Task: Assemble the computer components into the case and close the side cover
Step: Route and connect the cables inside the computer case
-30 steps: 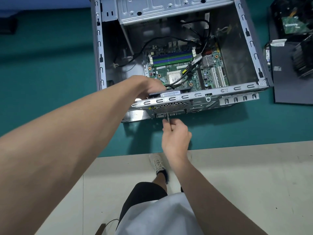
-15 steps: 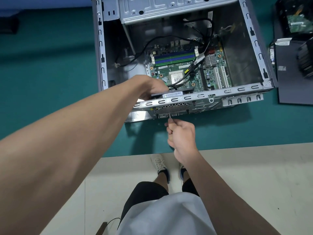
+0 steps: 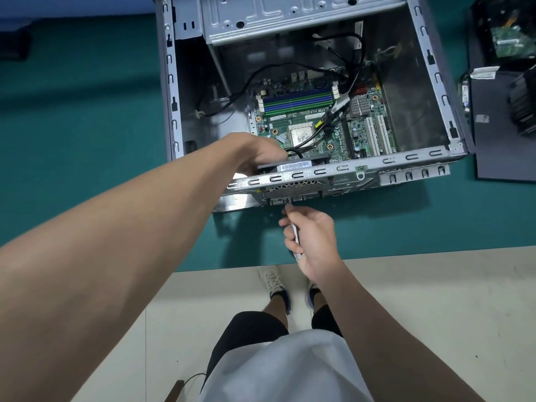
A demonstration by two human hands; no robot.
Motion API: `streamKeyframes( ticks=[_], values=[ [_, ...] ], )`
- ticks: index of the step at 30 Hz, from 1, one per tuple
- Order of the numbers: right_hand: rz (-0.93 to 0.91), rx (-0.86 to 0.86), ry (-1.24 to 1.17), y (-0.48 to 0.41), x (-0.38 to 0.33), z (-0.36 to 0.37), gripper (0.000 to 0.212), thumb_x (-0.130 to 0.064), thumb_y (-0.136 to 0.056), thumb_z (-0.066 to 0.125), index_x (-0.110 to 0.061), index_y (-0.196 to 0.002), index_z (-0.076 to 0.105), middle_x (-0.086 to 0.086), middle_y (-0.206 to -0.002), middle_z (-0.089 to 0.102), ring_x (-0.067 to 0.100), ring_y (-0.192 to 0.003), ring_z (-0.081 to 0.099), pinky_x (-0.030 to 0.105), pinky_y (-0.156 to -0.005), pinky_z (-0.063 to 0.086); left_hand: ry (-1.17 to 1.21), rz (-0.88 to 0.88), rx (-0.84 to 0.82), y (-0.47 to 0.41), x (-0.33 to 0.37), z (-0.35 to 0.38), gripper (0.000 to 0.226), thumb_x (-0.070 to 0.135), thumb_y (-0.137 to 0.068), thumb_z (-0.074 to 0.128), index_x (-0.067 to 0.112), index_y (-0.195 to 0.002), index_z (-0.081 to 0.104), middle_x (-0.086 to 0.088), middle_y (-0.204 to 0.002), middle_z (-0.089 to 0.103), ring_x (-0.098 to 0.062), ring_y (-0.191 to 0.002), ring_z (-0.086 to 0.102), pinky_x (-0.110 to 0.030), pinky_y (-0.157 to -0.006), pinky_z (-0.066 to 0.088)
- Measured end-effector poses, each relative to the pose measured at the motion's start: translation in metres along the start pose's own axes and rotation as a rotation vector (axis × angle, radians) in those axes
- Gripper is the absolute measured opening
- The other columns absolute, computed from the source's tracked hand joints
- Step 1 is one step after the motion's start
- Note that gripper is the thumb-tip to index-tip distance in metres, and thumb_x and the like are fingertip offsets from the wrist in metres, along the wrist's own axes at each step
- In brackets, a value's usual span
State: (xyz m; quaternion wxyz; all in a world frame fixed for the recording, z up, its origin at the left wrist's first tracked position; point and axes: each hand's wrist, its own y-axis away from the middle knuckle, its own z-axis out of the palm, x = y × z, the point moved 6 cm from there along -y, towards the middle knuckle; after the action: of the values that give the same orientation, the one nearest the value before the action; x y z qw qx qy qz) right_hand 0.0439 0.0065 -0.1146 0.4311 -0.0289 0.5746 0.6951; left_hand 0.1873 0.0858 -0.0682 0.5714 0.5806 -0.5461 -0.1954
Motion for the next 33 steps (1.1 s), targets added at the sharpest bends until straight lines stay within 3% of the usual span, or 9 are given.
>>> streamKeyframes(
  ticks=[5,7,14,19,23,25,28,31,33],
  values=[
    [-0.264,0.216,0.556,-0.001,-0.008,0.0,0.03,-0.024,-0.095,0.055,-0.021,-0.066,0.063,-0.007,-0.052,0.06,0.009,-0.045,0.045,0.027,-0.052,0.036,-0.03,0.009,0.031,-0.003,-0.001,-0.002,0.017,-0.001,-0.093,0.043,0.002,-0.08,0.055,-0.009,-0.073,0.056,-0.01,-0.038,0.052,-0.02,-0.042,0.047],
    [-0.278,0.227,0.624,-0.003,-0.01,0.0,0.034,-0.026,-0.095,0.053,-0.02,-0.063,0.061,-0.007,-0.05,0.057,0.008,-0.044,0.045,0.028,-0.053,0.036,-0.021,0.006,0.028,-0.004,-0.002,-0.002,0.016,-0.001,-0.093,0.043,0.002,-0.082,0.055,-0.01,-0.074,0.056,-0.01,-0.037,0.053,-0.02,-0.042,0.048],
    [-0.052,0.028,0.15,-0.005,-0.005,0.006,0.029,-0.012,-0.099,0.049,-0.005,-0.071,0.054,0.001,-0.053,0.042,0.005,-0.033,0.022,0.015,-0.032,0.017,0.001,0.007,0.016,-0.002,-0.001,-0.002,0.017,-0.002,-0.092,0.044,0.002,-0.079,0.055,-0.009,-0.069,0.056,-0.012,-0.036,0.053,-0.02,-0.04,0.047],
    [-0.004,-0.019,0.073,-0.003,-0.006,0.008,0.027,-0.008,-0.099,0.048,-0.002,-0.074,0.053,0.001,-0.051,0.043,0.006,-0.035,0.02,0.017,-0.032,0.014,0.01,0.002,0.022,-0.001,-0.001,-0.001,0.017,-0.003,-0.092,0.044,0.0,-0.078,0.054,-0.011,-0.07,0.056,-0.011,-0.034,0.056,-0.019,-0.036,0.045],
    [-0.061,0.003,0.483,0.002,-0.023,0.003,0.029,-0.02,-0.099,0.05,-0.006,-0.076,0.059,-0.001,-0.055,0.053,0.008,-0.037,0.031,0.021,-0.037,0.022,-0.079,0.037,0.065,-0.002,-0.001,-0.003,0.023,0.0,-0.096,0.039,0.003,-0.075,0.049,-0.004,-0.078,0.051,-0.009,-0.056,0.048,-0.009,-0.041,0.04],
    [-0.108,-0.016,0.784,0.013,-0.039,0.002,0.029,-0.026,-0.098,0.052,-0.01,-0.075,0.062,-0.003,-0.061,0.059,0.009,-0.043,0.04,0.025,-0.044,0.029,-0.06,0.056,0.069,0.002,-0.003,-0.003,0.013,0.0,-0.098,0.04,-0.002,-0.088,0.049,-0.003,-0.082,0.049,-0.008,-0.061,0.044,-0.008,-0.05,0.04],
    [-0.194,-0.108,1.066,0.04,-0.065,0.003,0.025,-0.028,-0.096,0.055,-0.02,-0.074,0.062,-0.005,-0.065,0.064,0.006,-0.045,0.047,0.019,-0.047,0.037,-0.024,0.115,0.138,0.013,-0.002,-0.009,0.013,-0.005,-0.095,0.04,-0.003,-0.101,0.051,-0.004,-0.076,0.045,-0.012,-0.057,0.041,-0.015,-0.038,0.036],
    [-0.276,-0.216,1.082,0.07,-0.092,0.006,0.022,-0.028,-0.095,0.057,-0.023,-0.074,0.062,-0.004,-0.065,0.064,0.009,-0.05,0.049,0.02,-0.051,0.039,0.014,0.205,0.228,0.027,0.002,-0.016,0.013,0.003,-0.096,0.048,0.005,-0.095,0.061,-0.003,-0.074,0.052,-0.012,-0.056,0.043,-0.026,-0.05,0.042],
    [-0.317,-0.263,1.016,0.086,-0.111,0.009,0.02,-0.027,-0.095,0.058,-0.023,-0.077,0.064,-0.003,-0.066,0.064,0.011,-0.053,0.05,0.021,-0.052,0.039,0.03,0.242,0.264,0.038,0.001,-0.015,0.02,0.007,-0.097,0.047,0.011,-0.097,0.066,-0.005,-0.092,0.064,-0.014,-0.073,0.056,-0.034,-0.077,0.049]
  ],
)
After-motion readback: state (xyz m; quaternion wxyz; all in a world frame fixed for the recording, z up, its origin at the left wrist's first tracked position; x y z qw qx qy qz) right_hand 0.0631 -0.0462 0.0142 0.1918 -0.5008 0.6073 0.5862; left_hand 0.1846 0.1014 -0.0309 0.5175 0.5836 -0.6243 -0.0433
